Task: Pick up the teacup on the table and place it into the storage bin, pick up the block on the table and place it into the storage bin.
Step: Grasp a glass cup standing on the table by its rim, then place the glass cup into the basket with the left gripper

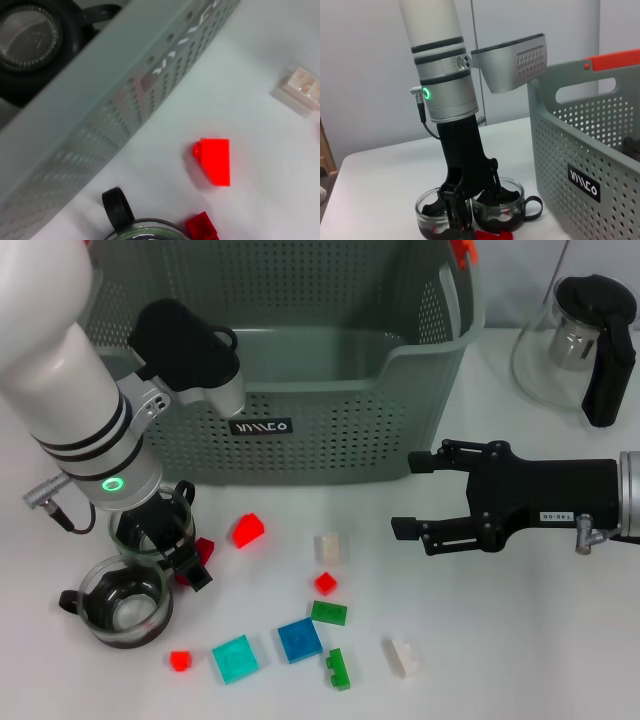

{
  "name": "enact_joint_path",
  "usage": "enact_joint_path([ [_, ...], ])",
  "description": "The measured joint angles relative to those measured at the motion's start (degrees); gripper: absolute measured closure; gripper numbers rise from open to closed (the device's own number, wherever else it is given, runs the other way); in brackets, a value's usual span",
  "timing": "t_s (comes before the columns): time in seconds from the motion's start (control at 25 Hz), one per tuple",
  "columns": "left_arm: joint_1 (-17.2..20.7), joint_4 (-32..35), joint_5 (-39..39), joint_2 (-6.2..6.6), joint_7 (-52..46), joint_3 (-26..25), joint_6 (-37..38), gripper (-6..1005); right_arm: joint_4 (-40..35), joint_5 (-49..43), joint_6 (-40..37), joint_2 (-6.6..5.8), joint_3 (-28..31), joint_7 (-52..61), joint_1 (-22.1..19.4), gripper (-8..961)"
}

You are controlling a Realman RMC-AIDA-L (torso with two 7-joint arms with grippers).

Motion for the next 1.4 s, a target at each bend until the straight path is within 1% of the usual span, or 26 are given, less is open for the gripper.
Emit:
enact_joint_path([
  [0.36,0.66,0.40,0.00,0.45,-1.27,1.56,-1.21,335,0.00,0.10,-0.01,0.00,0.00,0.15,-0.01,40],
  [0.6,0.78,0.36,0.00,0.54,-1.54,1.60,-1.28,562,0.00,0.11,0.00,0.00,0.00,0.20,0.11,41],
  [0.68,0.78,0.32,0.00,0.52,-1.54,1.60,-1.28,806,0.00,0.08,0.00,0.00,0.00,0.20,0.15,40],
  [0.92,0.77,0.48,0.00,0.45,-1.53,1.56,-1.30,963,0.00,-0.05,0.00,0.00,-0.02,0.19,0.20,39],
  [1.2,0.72,1.53,0.00,0.49,-1.57,1.33,-1.14,963,0.00,-0.07,-0.03,0.00,-0.03,0.19,0.01,40],
  [1.28,0.90,2.91,-0.01,0.71,-1.58,1.20,-0.50,962,0.00,-0.07,-0.10,0.00,-0.04,0.19,0.00,40],
  [1.4,1.38,5.99,-0.01,1.48,-1.36,0.66,1.80,962,0.00,-0.07,-0.14,0.00,-0.01,0.18,-0.01,41],
])
